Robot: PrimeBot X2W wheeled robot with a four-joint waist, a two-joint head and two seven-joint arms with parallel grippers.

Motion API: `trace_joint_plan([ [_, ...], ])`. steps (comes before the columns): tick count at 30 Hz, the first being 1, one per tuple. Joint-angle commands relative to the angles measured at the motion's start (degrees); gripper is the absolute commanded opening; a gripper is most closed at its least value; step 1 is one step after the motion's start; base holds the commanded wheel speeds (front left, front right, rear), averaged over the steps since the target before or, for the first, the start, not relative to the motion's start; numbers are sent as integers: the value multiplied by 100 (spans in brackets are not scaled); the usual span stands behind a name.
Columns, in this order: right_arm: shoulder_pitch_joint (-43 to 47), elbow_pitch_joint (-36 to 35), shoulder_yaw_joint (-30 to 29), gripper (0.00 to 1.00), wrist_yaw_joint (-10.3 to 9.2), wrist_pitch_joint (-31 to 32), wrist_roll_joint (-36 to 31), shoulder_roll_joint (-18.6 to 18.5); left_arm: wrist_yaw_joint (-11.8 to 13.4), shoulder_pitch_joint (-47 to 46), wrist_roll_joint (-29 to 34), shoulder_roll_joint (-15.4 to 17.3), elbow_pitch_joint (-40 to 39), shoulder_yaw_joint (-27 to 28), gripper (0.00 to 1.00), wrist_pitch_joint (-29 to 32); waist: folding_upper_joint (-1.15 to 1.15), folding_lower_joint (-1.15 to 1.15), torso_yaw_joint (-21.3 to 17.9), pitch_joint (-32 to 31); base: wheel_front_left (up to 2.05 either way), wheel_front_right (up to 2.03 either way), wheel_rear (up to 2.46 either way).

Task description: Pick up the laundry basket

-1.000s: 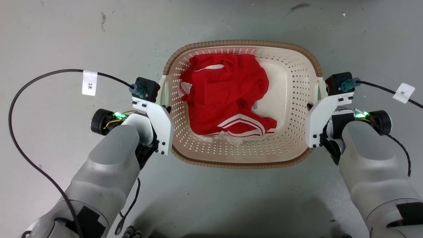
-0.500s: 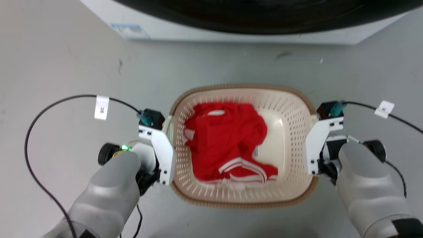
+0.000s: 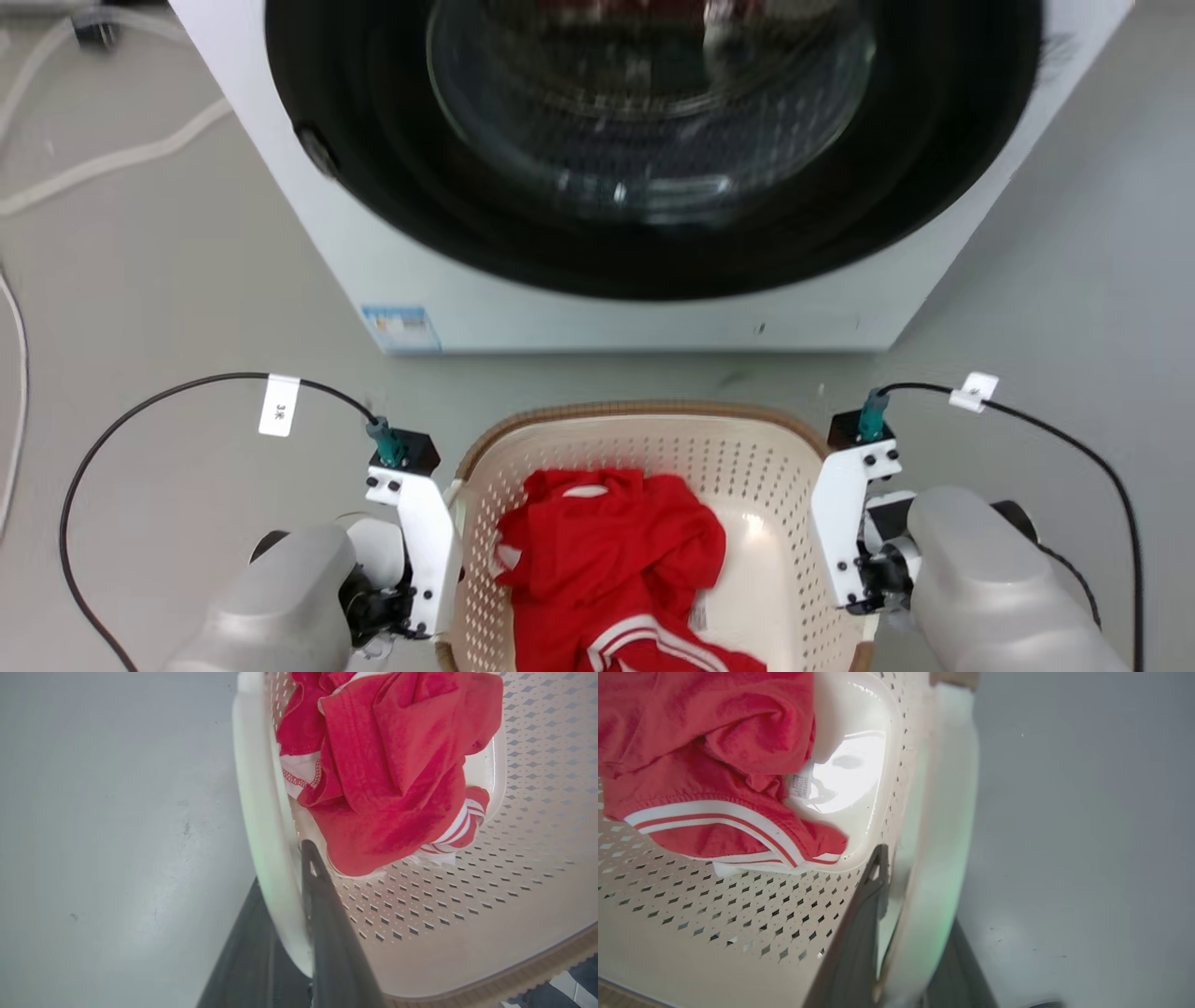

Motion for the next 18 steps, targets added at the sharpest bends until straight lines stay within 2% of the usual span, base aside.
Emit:
trace_joint_plan([
  [1, 143, -8, 149, 0, -11, 170, 36, -164, 25, 40, -6, 273, 51, -28, 0, 25, 0, 2, -169, -637, 0, 0, 0],
  [7, 378, -235, 599, 0, -9, 529, 431, -166, 26, 158, -231, 444, -64, -190, 0, 255, 0, 2, -249, -1168, 0, 0, 0],
  [15, 379, -293, 931, 0, -8, 717, 645, -171, 28, 277, -461, 590, -129, -378, 0, 490, 0, 2, -281, -1424, 0, 0, 0],
  [18, 413, -292, 1002, 0, -8, 825, 723, -170, 26, 363, -665, 614, -196, -409, 0, 767, 0, 2, -276, -1505, 0, 0, 0],
])
